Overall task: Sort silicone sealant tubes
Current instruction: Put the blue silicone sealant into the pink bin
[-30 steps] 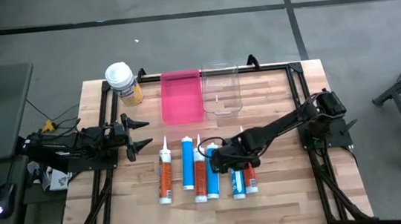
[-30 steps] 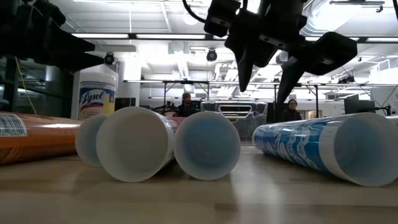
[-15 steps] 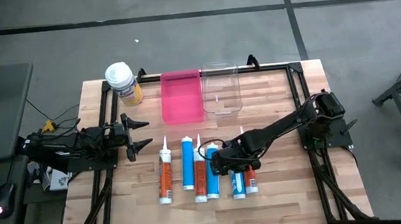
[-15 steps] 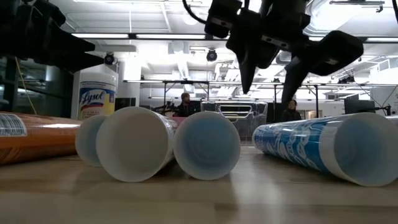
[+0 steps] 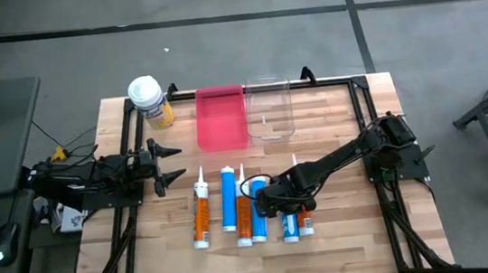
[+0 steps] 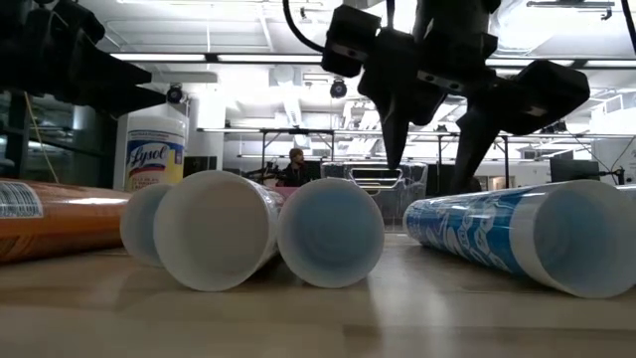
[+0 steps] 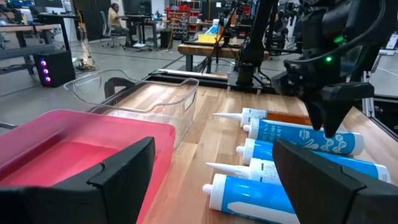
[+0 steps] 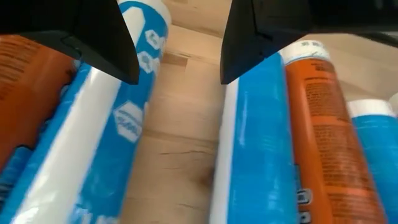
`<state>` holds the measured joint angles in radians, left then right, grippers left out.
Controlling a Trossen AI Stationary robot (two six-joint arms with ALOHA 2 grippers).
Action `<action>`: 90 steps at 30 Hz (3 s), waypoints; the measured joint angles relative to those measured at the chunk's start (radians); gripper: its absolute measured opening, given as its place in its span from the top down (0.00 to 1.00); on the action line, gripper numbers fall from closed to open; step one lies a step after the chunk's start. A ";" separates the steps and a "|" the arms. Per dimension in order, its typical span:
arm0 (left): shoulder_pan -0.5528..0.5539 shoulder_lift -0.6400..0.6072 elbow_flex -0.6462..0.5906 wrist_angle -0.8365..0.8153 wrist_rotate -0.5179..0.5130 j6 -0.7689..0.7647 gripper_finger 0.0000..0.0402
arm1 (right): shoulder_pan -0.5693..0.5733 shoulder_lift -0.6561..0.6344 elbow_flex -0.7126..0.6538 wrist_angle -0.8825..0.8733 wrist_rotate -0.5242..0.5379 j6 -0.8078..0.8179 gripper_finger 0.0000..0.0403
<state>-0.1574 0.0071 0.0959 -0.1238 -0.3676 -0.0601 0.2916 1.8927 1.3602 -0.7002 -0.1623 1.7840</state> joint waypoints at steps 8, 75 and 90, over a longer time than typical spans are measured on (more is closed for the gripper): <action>0.000 0.000 0.000 0.000 0.000 0.000 0.21 | 0.000 0.000 0.000 -0.059 -0.003 0.000 0.45; 0.000 0.000 0.000 -0.008 0.000 0.000 0.21 | -0.044 -0.013 0.000 -0.196 0.177 -0.151 0.43; 0.000 0.000 0.000 -0.008 0.000 0.000 0.21 | -0.057 0.000 0.000 -0.217 0.081 -0.079 0.25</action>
<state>-0.1574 0.0067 0.0959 -0.1318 -0.3676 -0.0601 0.2344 1.8931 1.3602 -0.9173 -0.0816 1.7054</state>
